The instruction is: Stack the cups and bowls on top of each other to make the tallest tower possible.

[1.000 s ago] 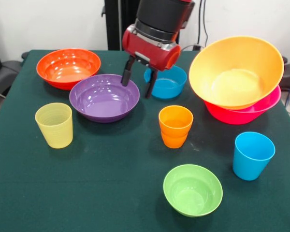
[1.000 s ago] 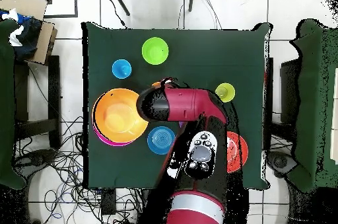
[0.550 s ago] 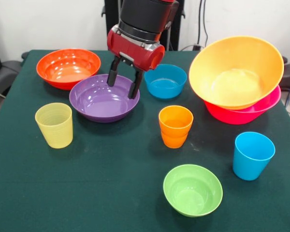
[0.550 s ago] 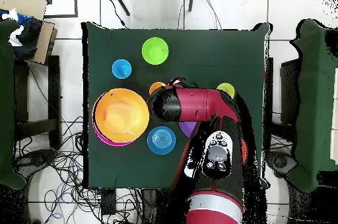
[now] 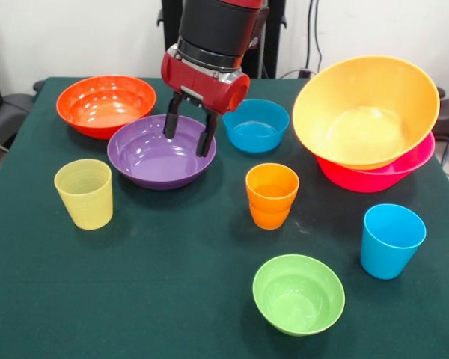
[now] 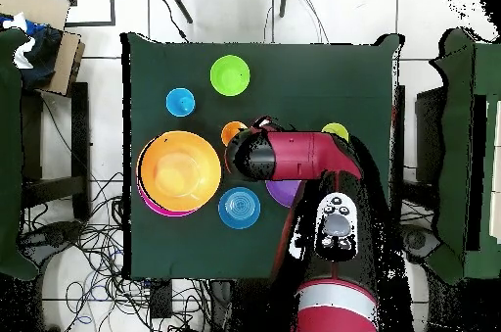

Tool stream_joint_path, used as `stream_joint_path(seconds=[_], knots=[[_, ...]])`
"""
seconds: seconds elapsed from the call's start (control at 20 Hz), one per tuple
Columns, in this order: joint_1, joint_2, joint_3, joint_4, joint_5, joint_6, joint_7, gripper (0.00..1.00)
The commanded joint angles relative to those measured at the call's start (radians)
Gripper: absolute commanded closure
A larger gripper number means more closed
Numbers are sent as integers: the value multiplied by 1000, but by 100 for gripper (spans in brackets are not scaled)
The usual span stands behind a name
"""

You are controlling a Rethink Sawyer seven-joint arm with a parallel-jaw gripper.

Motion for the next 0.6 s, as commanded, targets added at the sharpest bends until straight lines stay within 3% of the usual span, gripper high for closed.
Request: stream_joint_path(seconds=[0.05, 0.6], knots=[[-71, -11, 171, 63, -107, 68, -254, 0], [-139, -13, 239, 50, -208, 79, -313, 0]])
